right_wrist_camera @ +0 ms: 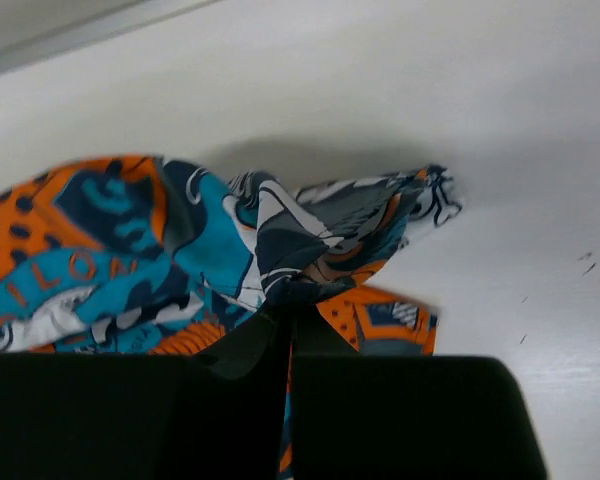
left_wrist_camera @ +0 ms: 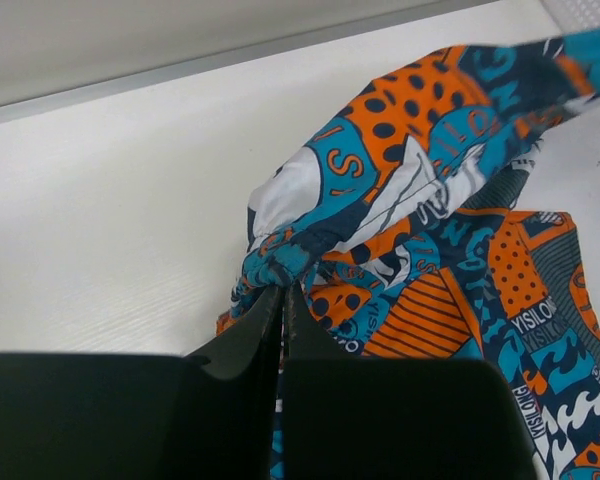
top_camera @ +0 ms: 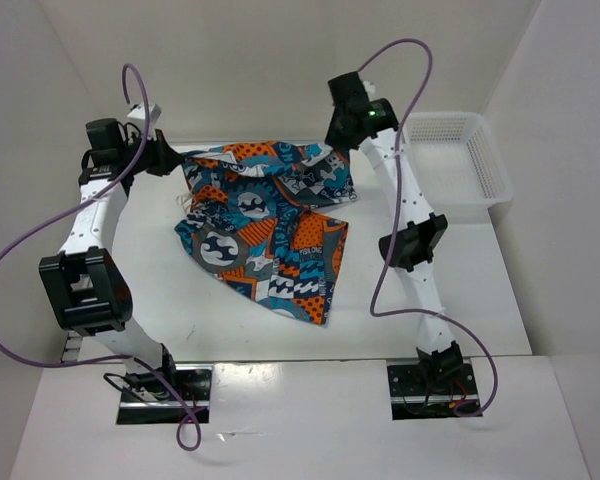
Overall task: Fold and stack the shorts
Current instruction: Fold the shorts
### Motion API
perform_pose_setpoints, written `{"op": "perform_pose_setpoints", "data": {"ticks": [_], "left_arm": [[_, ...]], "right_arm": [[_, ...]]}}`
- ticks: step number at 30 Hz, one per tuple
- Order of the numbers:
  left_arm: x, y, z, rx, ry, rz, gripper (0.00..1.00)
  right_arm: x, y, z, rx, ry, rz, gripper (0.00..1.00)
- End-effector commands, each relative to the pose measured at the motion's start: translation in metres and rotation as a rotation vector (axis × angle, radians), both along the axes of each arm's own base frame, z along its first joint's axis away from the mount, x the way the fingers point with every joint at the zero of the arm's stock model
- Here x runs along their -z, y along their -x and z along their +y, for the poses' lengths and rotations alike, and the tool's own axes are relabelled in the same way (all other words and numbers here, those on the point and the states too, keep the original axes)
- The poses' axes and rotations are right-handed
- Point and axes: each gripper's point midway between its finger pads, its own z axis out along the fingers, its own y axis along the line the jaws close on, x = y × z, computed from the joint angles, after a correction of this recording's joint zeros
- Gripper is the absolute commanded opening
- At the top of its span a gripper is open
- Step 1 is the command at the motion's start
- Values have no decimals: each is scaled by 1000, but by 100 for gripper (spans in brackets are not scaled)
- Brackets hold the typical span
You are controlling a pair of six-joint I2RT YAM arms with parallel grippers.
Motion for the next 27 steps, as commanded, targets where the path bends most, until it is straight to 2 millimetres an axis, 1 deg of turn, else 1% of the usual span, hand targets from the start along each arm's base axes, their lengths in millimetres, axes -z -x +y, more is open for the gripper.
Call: {"op": "perform_pose_setpoints", "data": {"ticks": [1, 2, 3, 4, 5, 6, 7, 8, 9, 10, 11, 12, 13, 14, 15, 16, 17, 18, 19, 20, 21, 22, 23, 25, 27], "left_arm": [[-28, -2, 5, 25, 2, -65, 0], [-23, 0, 5, 24, 7, -47, 0], [-21, 1, 9, 15, 9, -38, 0], [-16, 2, 8, 15, 12, -26, 0], [-7, 6, 12, 6, 21, 5, 0], [-6, 9, 11, 5, 21, 8, 0], [-5, 12, 14, -4, 22, 9, 0], [9, 17, 14, -12, 28, 47, 0], [10, 20, 14, -12, 29, 50, 0], [13, 23, 18, -31, 26, 57, 0], [18, 24, 22, -40, 28, 63, 0], [24, 26, 22, -40, 32, 78, 0], [33, 30, 26, -53, 38, 100, 0], [33, 33, 30, -56, 45, 98, 0], [36, 34, 29, -56, 48, 107, 0], [38, 38, 34, -68, 49, 109, 0], [38, 38, 40, -87, 45, 110, 0], [39, 41, 39, -87, 46, 113, 0], [33, 43, 44, -100, 43, 99, 0], [46, 48, 51, -125, 49, 133, 0], [43, 51, 50, -125, 47, 126, 0], [38, 55, 56, -148, 41, 120, 0], [40, 59, 59, -158, 43, 125, 0], [44, 68, 57, -167, 42, 139, 0], [47, 73, 56, -175, 39, 145, 0]], "right_arm": [[-45, 52, 40, -71, 36, -55, 0], [-40, 72, 54, -101, 57, -23, 0], [-37, 82, 58, -106, 71, -5, 0], [-15, 94, 58, -107, 122, 56, 0], [-26, 112, 63, -114, 114, 45, 0], [-25, 122, 61, -110, 125, 57, 0], [-5, 133, 58, -121, 162, 109, 0], [-6, 137, 51, -102, 166, 104, 0], [-27, 150, 45, -112, 124, 69, 0], [-9, 156, 45, -128, 120, 96, 0], [-8, 169, 51, -174, 66, 114, 0], [-28, 185, 49, -207, 1, 80, 0], [0, 202, 49, -242, 6, 146, 0], [1, 210, 56, -279, -44, 143, 0], [-7, 225, 55, -310, -78, 124, 0], [19, 240, 51, -324, -57, 180, 0], [23, 245, 51, -337, -73, 181, 0], [27, 257, 55, -373, -93, 198, 0], [38, 272, 52, -385, -88, 215, 0], [41, 279, 54, -405, -100, 214, 0], [45, 288, 54, -422, -101, 227, 0], [52, 298, 52, -421, -107, 239, 0], [54, 306, 55, -444, -102, 245, 0], [59, 315, 51, -438, -78, 244, 0], [59, 325, 55, -470, -69, 240, 0]]}}
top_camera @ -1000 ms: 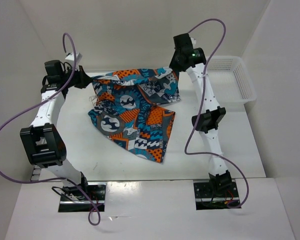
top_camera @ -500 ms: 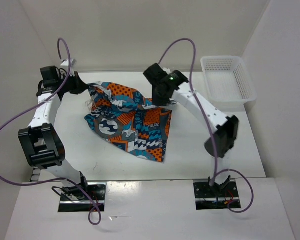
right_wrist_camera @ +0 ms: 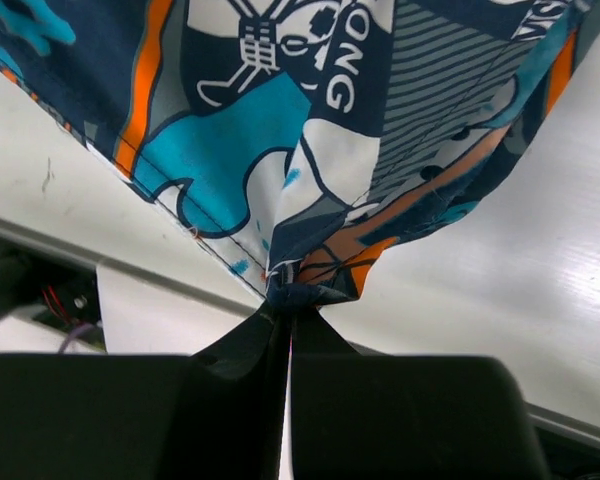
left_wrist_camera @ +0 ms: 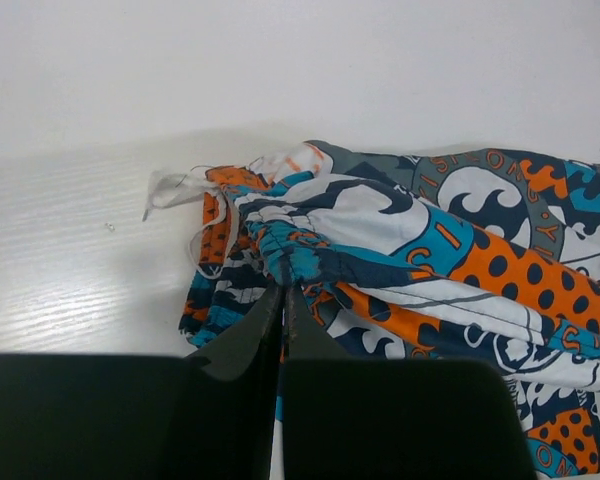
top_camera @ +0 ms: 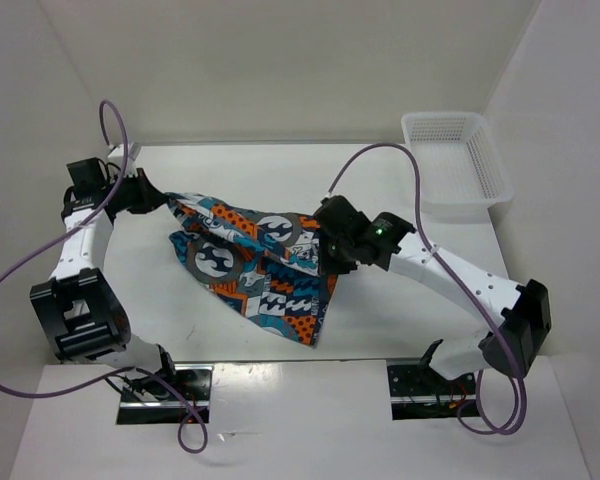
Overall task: Fold and stack the shorts
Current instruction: Fold the shorts
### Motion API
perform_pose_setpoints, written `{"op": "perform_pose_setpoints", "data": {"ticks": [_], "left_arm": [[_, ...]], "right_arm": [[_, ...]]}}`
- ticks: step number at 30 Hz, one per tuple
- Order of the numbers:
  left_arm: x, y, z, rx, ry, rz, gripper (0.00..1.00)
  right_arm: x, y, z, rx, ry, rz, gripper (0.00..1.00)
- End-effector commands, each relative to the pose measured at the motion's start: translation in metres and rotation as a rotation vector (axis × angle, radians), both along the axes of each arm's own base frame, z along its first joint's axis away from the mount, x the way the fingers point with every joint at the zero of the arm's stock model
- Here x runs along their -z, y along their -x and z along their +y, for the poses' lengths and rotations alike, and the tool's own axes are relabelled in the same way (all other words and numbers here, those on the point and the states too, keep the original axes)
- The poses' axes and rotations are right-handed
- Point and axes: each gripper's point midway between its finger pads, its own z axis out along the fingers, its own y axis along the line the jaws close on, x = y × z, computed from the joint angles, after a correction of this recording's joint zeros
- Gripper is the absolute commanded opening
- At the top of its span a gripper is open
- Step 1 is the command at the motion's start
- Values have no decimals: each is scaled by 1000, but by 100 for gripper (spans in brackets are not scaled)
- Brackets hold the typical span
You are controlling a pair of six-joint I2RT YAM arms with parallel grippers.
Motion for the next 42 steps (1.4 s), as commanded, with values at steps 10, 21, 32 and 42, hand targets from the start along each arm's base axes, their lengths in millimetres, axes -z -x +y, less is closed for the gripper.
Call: {"op": "perform_pose_setpoints", "data": {"ticks": [10, 21, 32, 42], "left_arm": [[-17, 37, 21, -137, -98, -21, 0], [33, 90, 54, -336, -153, 191, 0], [8, 87, 45, -296, -130, 135, 88], [38, 91, 3, -146, -28, 204, 66]], "right_arm": [[7, 49, 21, -241, 44, -85, 0], [108, 156, 70, -688, 195, 54, 1], [92, 111, 56, -531, 129, 19, 92], [58, 39, 10, -14, -228, 196, 82]]}}
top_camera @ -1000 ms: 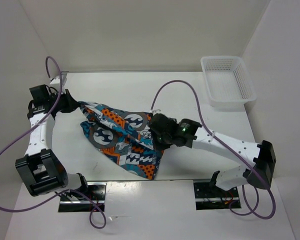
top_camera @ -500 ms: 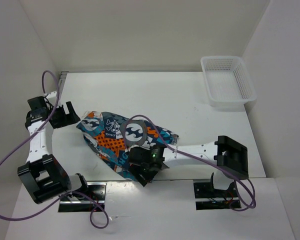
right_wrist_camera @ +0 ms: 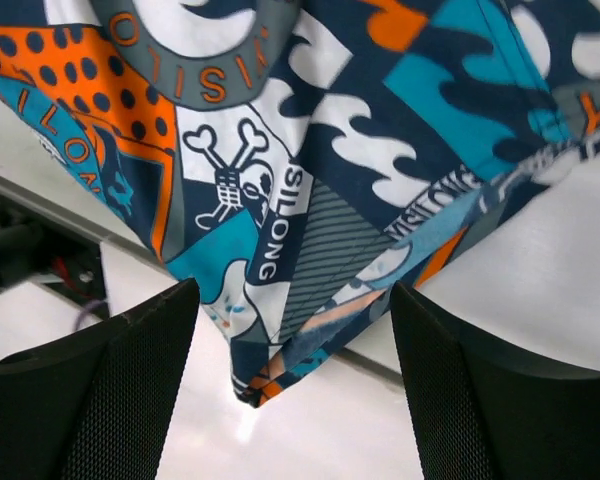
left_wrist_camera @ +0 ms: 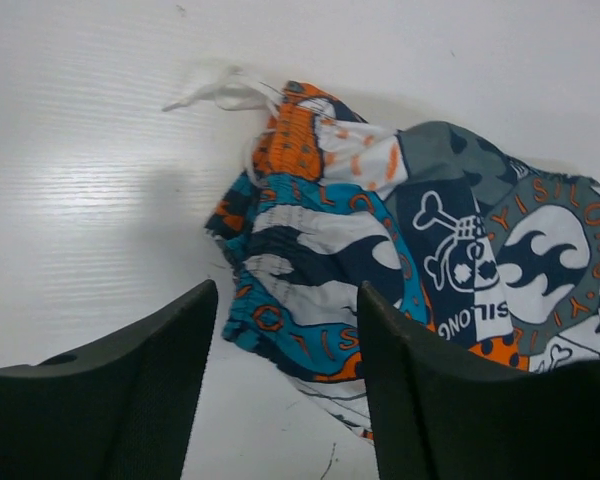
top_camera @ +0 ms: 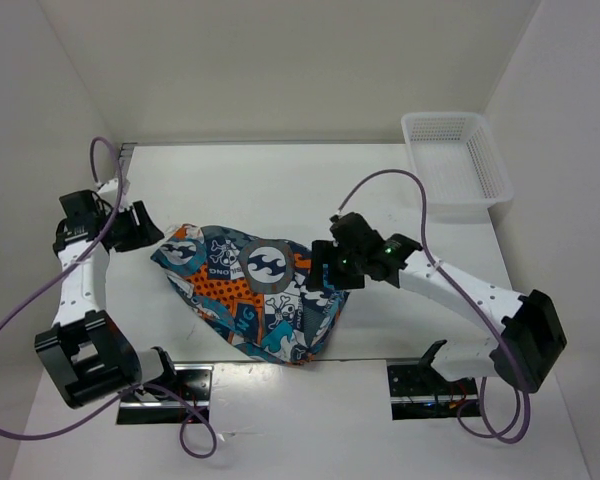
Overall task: Fold and stack the shorts
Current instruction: Fold the shorts
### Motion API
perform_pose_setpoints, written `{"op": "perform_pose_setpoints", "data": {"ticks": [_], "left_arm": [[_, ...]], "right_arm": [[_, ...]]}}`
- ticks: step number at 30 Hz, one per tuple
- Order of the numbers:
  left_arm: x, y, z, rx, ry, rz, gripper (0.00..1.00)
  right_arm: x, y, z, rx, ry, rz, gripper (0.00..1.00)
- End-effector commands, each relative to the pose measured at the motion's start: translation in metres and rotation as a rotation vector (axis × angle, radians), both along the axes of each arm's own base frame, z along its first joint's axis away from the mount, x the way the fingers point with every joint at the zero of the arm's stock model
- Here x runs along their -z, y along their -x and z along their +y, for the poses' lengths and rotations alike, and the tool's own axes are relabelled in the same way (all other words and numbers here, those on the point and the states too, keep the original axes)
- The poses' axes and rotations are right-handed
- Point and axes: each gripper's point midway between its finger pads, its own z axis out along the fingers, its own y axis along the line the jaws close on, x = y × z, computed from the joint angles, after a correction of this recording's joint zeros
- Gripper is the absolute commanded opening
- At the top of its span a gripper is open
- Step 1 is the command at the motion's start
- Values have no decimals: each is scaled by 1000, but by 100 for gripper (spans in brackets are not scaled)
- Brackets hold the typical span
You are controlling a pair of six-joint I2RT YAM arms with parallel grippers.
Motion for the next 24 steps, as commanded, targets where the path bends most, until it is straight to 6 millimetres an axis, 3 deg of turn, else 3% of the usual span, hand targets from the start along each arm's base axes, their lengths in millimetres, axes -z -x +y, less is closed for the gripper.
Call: {"op": "perform_pose_setpoints", "data": {"ticks": [1, 4, 7, 8, 12, 17, 24], "left_arm": [[7, -2, -27, 98, 64, 11, 63], [20, 2, -52, 169, 100, 76, 61], [37, 3, -68, 212, 95, 136, 63], [45, 6, -67, 205, 95, 161, 66], [78, 18, -68, 197, 109, 223, 67], [106, 28, -60, 157, 93, 302, 61], [121, 24, -43, 109, 61, 337, 59]], "right_arm": [[12, 21, 9, 45, -101, 162, 82], [17, 24, 12, 65, -141, 206, 82], [36, 32, 12, 39, -148, 308, 82], [49, 32, 9, 29, -126, 330, 82], [55, 35, 10, 12, -124, 349, 82], [86, 43, 10, -13, -94, 425, 80], [102, 18, 11, 49, -23, 375, 67]]}}
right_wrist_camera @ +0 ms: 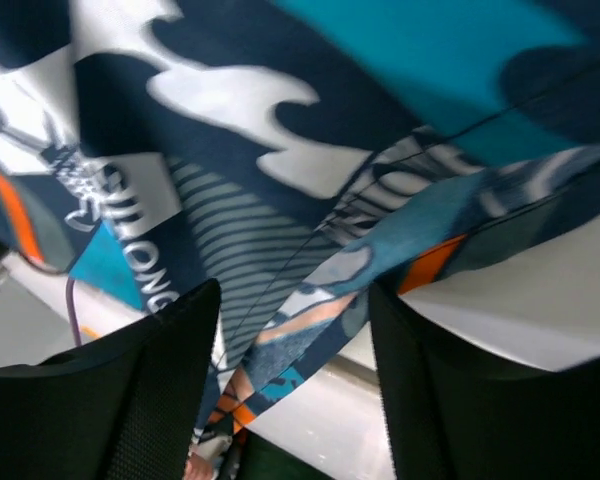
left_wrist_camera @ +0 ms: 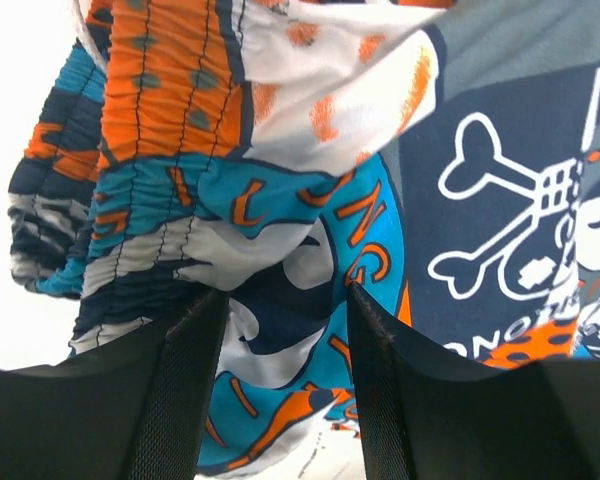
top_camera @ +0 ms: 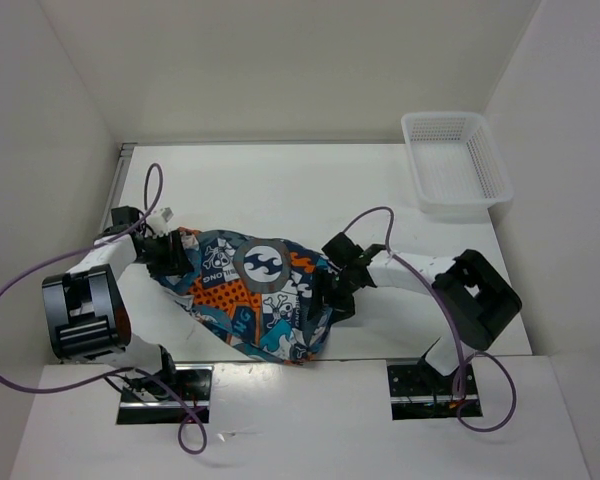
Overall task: Fold and stack the shorts
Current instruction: Fold the shorts
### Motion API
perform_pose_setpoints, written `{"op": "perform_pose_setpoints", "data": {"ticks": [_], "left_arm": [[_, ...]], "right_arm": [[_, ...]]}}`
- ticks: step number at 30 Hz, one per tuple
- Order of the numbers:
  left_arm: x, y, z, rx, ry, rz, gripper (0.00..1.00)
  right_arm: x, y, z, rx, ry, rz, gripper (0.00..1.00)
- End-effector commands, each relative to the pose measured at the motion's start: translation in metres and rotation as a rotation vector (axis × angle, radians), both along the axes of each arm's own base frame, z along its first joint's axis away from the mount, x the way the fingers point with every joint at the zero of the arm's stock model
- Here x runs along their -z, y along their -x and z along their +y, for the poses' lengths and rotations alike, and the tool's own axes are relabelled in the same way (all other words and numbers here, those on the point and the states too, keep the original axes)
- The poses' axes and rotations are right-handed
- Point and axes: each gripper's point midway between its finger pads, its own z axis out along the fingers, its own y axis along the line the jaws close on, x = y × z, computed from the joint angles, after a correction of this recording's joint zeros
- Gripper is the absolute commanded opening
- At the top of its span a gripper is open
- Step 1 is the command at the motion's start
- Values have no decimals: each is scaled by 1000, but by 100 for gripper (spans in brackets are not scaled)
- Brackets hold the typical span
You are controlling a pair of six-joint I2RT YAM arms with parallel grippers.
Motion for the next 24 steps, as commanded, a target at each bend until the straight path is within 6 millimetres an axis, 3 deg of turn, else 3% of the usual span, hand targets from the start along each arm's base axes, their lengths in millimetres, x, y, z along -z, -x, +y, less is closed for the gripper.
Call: {"op": "perform_pose_setpoints", "data": {"ticks": [1, 5, 7, 9, 10, 11, 12, 13, 15, 16, 17, 18, 19, 21, 22, 24], "left_arm": [[5, -11, 19, -36, -70, -12, 59], [10, -19, 34, -71, -81, -7, 59], [15, -22, 33, -66, -65, 0, 59], [12, -28, 30, -57, -47, -20, 59], [15, -28, 28, -52, -33, -12, 59], [14, -30, 29, -53, -36, -20, 59], [13, -30, 27, -47, -23, -25, 59], [12, -31, 24, -42, -11, -29, 59], [7, -35, 21, -31, 10, -47, 59], [7, -35, 19, -27, 21, -51, 59], [3, -39, 16, -12, 26, -63, 61], [3, -39, 16, -12, 26, -64, 61], [0, -44, 13, 2, 21, -81, 61], [-3, -49, 6, 27, 35, -109, 62], [-6, -55, 0, 49, 52, -126, 64], [-16, -65, -4, 67, 52, -159, 65]], "right_arm": [[0, -25, 13, 18, -10, -69, 65], [9, -47, 11, 53, 59, -129, 54], [8, -64, 15, 71, 88, -165, 44], [16, -86, 6, 117, 123, -174, 33], [11, -105, 6, 148, 126, -207, 21], [17, -116, 2, 160, 140, -200, 15], [18, -138, -13, 224, 155, -210, 10], [9, -162, -13, 253, 134, -245, 8], [13, -199, -42, 335, 163, -262, 7], [0, -224, -44, 355, 143, -307, 7], [-2, -236, -49, 360, 147, -317, 5], [7, -246, -56, 341, 179, -317, 5], [-8, -272, -54, 343, 170, -371, 5], [3, -282, -64, 320, 230, -345, 5], [-15, -299, -66, 342, 223, -386, 5], [-33, -305, -72, 364, 224, -423, 10]]}}
